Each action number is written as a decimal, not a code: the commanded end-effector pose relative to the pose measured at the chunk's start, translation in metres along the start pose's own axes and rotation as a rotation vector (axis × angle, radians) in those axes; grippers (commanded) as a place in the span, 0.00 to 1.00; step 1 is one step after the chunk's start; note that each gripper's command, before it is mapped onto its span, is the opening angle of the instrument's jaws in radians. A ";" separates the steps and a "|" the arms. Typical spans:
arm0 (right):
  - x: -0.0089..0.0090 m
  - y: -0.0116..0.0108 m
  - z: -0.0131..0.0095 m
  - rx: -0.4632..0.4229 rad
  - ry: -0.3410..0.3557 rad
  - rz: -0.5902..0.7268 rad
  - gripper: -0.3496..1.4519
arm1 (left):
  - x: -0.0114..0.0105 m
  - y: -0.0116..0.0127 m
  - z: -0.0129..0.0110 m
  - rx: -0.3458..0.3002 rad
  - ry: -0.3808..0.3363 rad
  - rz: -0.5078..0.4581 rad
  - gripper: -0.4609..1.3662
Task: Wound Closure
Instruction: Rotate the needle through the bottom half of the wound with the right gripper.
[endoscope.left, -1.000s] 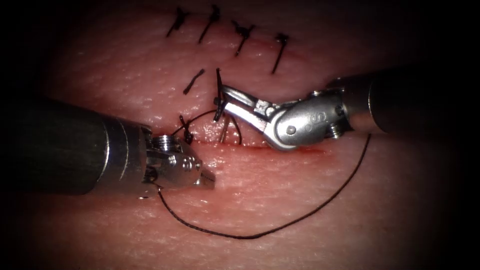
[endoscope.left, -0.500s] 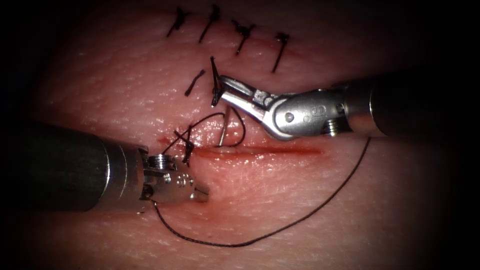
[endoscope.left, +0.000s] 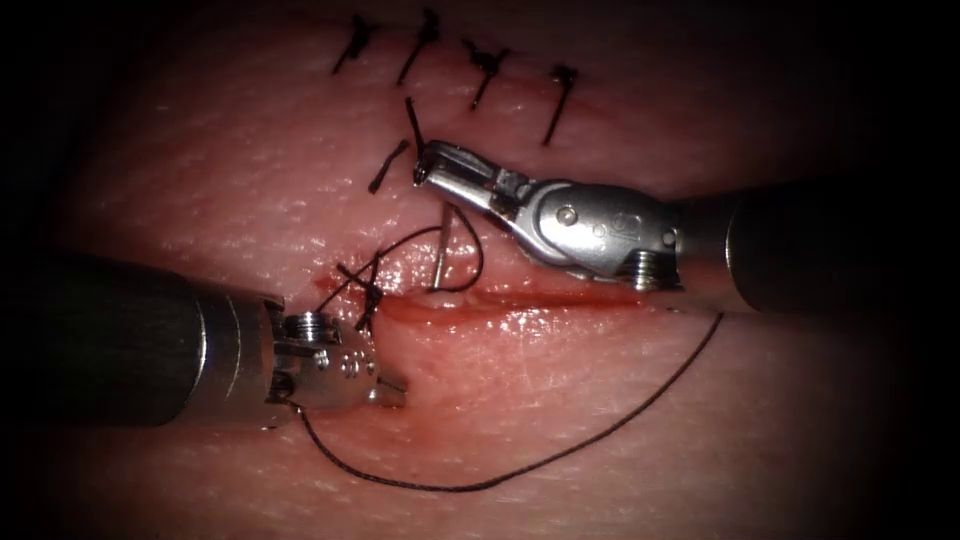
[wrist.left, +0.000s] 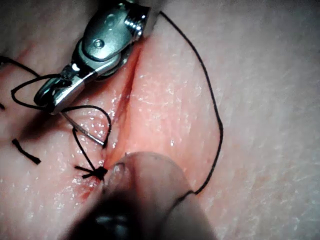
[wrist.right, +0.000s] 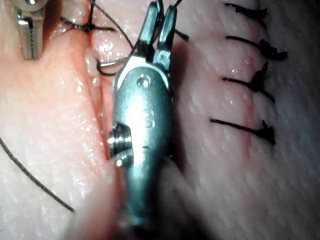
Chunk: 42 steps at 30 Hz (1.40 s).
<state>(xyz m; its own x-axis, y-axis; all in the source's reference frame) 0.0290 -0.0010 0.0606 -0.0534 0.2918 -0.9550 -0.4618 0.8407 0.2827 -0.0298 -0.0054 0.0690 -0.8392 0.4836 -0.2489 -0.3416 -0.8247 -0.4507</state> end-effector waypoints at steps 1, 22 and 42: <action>0.0000 -0.0002 0.0001 0.000 0.000 0.013 0.00 | 0.0000 0.0000 0.0001 -0.006 0.000 0.000 0.06; 0.0005 0.0003 0.0003 -0.026 0.047 0.213 0.00 | -0.0004 0.0000 -0.0001 -0.008 0.000 0.004 0.06; -0.0001 -0.0005 -0.0003 -0.008 -0.154 0.467 0.00 | -0.0009 -0.0002 -0.0008 -0.015 0.000 0.005 0.06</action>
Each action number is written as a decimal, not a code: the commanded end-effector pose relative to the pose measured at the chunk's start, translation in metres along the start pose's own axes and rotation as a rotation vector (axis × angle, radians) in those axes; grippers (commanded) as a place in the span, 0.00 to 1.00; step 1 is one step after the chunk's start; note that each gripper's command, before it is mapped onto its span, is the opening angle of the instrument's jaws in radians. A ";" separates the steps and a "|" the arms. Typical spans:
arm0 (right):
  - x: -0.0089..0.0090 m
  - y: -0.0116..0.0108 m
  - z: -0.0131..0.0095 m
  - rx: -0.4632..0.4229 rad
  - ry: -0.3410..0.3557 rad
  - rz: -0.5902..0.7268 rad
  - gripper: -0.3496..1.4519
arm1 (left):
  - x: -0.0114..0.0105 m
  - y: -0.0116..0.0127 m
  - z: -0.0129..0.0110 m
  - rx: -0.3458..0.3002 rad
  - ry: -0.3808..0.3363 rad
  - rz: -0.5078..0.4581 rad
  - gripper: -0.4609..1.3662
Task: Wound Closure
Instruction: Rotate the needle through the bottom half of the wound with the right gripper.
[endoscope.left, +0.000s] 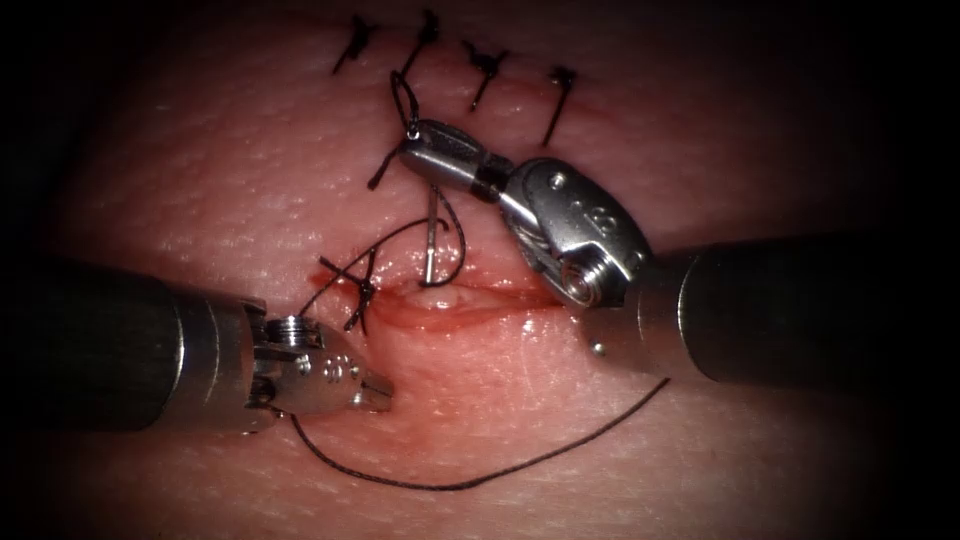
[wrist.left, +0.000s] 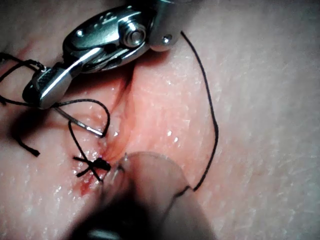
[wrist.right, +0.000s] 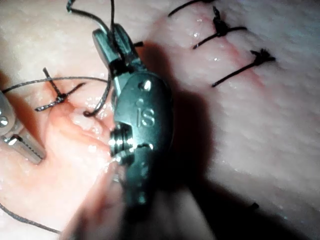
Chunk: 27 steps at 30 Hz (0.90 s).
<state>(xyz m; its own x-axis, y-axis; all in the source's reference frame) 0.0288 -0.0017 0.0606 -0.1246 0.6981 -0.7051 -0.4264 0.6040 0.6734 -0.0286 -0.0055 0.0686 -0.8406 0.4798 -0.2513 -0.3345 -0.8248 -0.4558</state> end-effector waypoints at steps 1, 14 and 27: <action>0.0000 -0.0001 0.0001 0.001 -0.007 0.021 0.00 | 0.0000 0.0000 0.0000 -0.008 0.000 0.000 0.06; -0.0005 -0.0004 0.0002 0.000 -0.033 0.390 0.00 | -0.0001 0.0000 -0.0001 -0.009 0.000 0.001 0.06; -0.0020 -0.0016 -0.0001 0.010 -0.081 0.599 0.00 | -0.0006 -0.0004 -0.0004 -0.012 0.000 0.008 0.06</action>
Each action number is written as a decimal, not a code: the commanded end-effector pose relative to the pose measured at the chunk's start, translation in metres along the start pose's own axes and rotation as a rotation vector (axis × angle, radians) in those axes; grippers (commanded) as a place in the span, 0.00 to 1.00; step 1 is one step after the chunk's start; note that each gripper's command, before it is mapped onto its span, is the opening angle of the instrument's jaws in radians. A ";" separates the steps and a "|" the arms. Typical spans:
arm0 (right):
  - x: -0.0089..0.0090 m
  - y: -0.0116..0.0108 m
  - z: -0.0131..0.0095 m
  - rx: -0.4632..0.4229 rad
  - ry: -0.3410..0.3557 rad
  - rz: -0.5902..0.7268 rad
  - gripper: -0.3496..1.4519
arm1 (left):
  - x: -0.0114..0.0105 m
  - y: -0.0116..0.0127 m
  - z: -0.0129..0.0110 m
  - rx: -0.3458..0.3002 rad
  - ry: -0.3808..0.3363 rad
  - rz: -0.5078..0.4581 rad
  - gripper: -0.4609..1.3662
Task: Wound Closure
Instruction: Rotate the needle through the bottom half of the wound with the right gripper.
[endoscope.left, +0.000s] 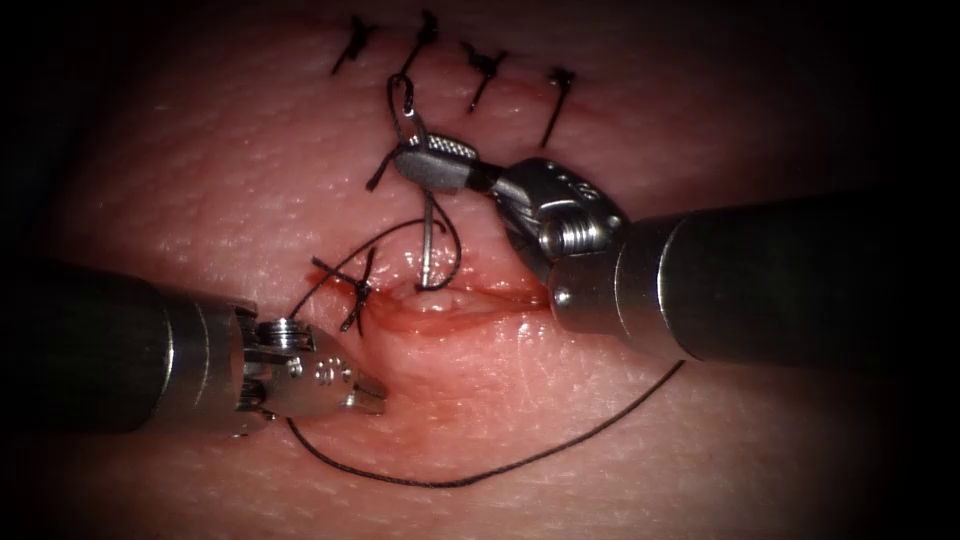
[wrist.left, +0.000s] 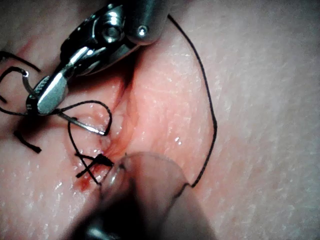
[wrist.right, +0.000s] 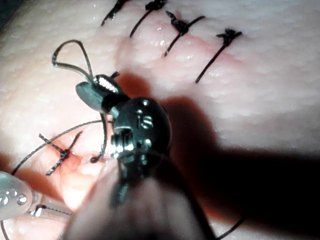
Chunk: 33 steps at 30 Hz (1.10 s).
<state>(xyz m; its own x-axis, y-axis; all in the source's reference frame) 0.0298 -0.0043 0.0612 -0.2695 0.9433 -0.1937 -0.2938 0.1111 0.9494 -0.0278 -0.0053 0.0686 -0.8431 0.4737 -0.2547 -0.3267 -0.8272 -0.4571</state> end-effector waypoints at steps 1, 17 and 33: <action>0.0001 -0.0002 -0.0001 -0.002 -0.003 0.028 0.00 | -0.0001 -0.0001 0.0000 -0.009 0.000 -0.005 0.06; -0.0023 -0.0016 -0.0002 -0.028 -0.078 0.304 0.00 | -0.0001 -0.0002 0.0000 -0.009 0.000 -0.004 0.06; -0.0048 -0.0029 -0.0011 -0.030 -0.105 0.507 0.00 | -0.0002 -0.0003 -0.0001 -0.010 0.000 -0.003 0.06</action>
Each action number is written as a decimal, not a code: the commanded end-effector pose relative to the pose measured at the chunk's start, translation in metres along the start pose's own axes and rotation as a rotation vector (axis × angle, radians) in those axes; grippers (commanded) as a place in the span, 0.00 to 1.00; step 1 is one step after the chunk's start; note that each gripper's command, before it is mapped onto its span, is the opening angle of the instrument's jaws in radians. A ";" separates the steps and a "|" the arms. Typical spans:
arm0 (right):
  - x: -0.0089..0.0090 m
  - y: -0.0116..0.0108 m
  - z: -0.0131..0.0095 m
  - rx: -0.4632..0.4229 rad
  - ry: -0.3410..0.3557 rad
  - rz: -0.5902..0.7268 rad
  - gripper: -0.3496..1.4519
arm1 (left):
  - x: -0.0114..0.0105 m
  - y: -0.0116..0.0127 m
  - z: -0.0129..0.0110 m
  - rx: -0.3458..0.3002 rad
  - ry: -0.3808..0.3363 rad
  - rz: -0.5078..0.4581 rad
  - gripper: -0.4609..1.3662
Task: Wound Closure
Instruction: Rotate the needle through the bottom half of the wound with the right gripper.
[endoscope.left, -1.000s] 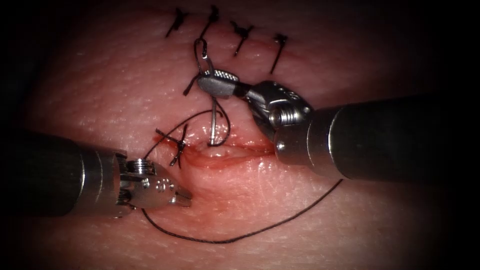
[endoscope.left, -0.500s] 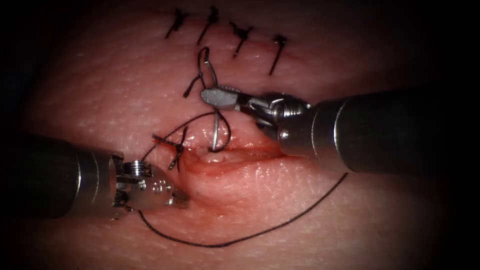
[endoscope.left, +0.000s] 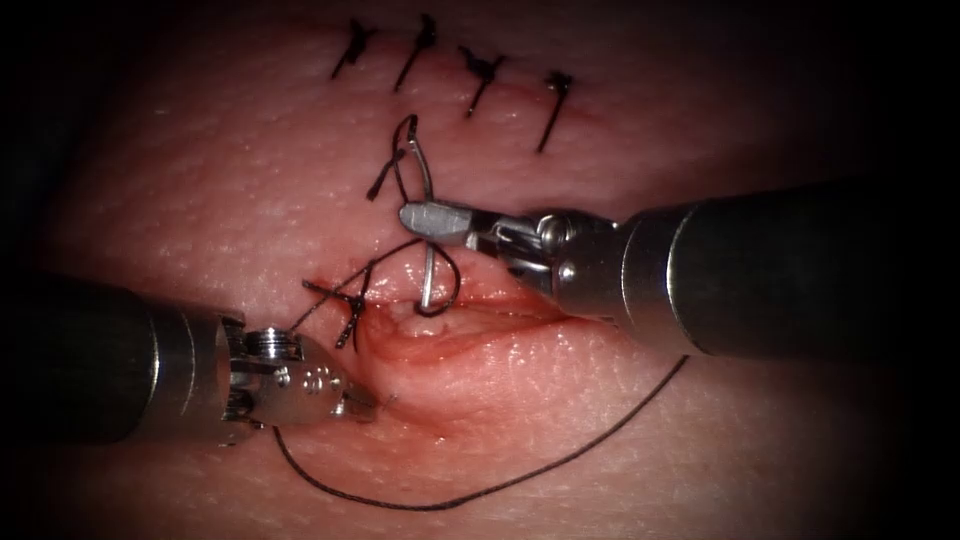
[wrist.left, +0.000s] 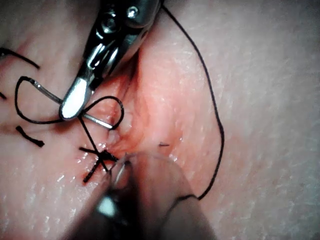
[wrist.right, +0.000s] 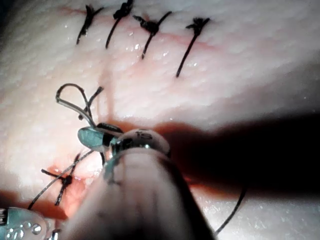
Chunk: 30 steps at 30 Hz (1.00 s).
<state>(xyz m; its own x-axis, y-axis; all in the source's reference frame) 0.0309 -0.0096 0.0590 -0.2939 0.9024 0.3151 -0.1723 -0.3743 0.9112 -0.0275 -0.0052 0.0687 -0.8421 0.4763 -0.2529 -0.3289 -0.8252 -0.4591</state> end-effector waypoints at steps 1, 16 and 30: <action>0.0001 0.0001 0.0000 -0.005 -0.003 0.006 0.00 | 0.0000 0.0000 0.0000 -0.009 0.000 0.001 0.06; -0.0042 0.0010 0.0000 -0.024 -0.042 0.103 0.00 | 0.0001 -0.0004 -0.0001 -0.010 0.000 0.001 0.06; -0.0039 0.0012 -0.0002 -0.073 -0.024 0.116 0.00 | 0.0001 -0.0004 -0.0002 -0.010 0.000 0.001 0.06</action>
<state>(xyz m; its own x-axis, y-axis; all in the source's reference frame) 0.0316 -0.0135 0.0589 -0.2927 0.8556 0.4269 -0.2010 -0.4915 0.8473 -0.0274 -0.0048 0.0687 -0.8424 0.4757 -0.2533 -0.3276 -0.8251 -0.4602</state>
